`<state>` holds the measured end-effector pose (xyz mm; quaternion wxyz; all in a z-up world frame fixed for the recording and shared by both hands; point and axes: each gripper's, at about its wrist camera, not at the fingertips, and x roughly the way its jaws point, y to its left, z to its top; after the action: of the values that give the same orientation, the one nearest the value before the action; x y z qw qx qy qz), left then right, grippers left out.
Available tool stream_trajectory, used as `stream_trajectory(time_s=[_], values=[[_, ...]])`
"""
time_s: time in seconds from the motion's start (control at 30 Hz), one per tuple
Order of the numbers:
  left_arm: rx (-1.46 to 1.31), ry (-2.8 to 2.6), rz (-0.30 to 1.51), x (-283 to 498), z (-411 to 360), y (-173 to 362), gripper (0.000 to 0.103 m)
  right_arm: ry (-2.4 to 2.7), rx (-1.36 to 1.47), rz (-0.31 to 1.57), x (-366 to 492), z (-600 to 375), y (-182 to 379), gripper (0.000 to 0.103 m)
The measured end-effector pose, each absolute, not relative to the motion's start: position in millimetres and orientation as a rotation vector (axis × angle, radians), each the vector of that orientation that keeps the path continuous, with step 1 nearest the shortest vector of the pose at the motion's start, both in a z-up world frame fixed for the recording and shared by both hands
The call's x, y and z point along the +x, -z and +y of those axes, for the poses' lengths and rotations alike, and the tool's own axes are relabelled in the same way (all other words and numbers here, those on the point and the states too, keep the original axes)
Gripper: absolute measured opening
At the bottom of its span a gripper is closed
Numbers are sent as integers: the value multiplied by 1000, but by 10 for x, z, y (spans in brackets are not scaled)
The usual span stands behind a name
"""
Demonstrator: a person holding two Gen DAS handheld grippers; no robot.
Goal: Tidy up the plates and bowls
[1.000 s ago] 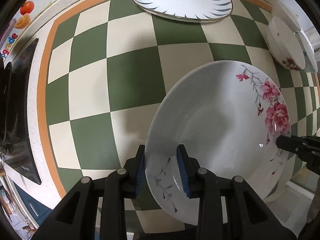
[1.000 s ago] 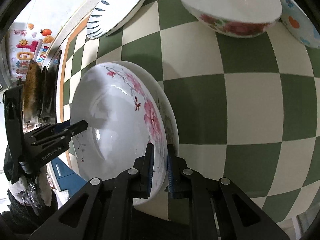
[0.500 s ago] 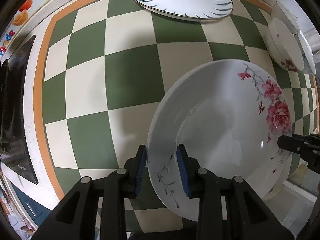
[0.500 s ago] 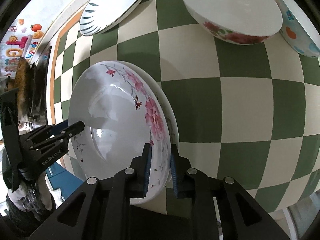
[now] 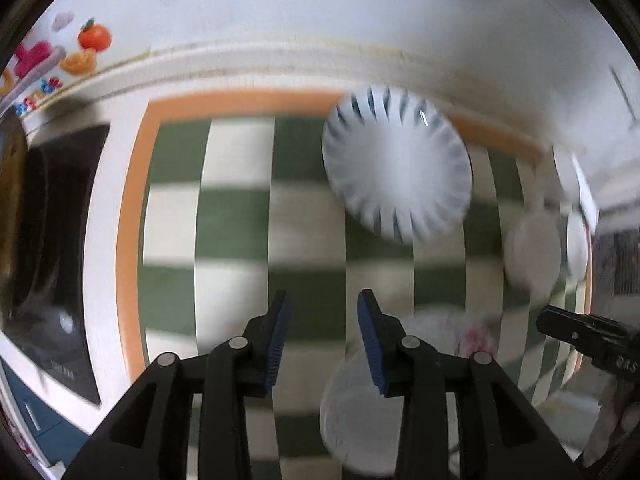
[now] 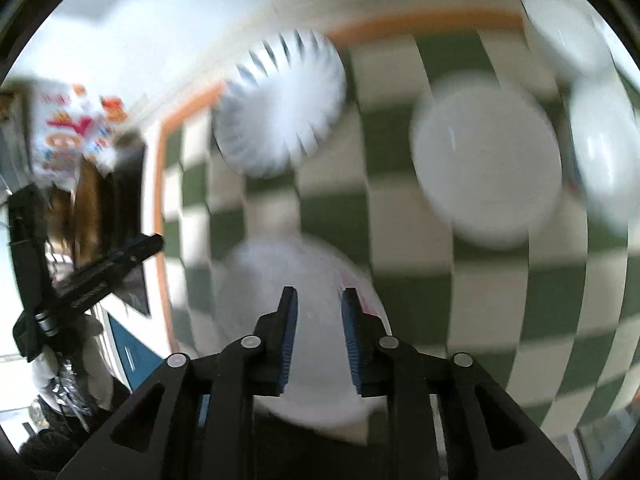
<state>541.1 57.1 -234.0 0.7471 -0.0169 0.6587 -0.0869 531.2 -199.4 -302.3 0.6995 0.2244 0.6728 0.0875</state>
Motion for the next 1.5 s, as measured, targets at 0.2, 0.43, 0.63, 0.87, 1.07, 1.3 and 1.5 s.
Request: stream_trajectory(time_s=[0.2, 0.43, 0.63, 0.87, 1.07, 1.3, 1.5], values=[[-91, 174, 1491, 6158, 441, 2832, 33, -115, 471, 1418, 6331, -2041, 3180, 34], [-62, 197, 1580, 6469, 265, 3404, 33, -75, 539, 1496, 6956, -2190, 3800, 34], [-40, 218, 1560, 6460, 159, 3498, 20, -76, 512, 1514, 7064, -2160, 4056, 10], [-33, 209, 1534, 6309, 137, 3438, 20, -87, 454, 1476, 7012, -2142, 3998, 10], [-22, 210, 1494, 6112, 98, 3214, 20, -101, 435, 1442, 6951, -2086, 3837, 10], [-25, 233, 1446, 5856, 31, 2820, 20, -129, 425, 1386, 6739, -2144, 3426, 10], [-34, 247, 1395, 5599, 196, 2408, 20, -162, 417, 1323, 6362, -2203, 2976, 10]])
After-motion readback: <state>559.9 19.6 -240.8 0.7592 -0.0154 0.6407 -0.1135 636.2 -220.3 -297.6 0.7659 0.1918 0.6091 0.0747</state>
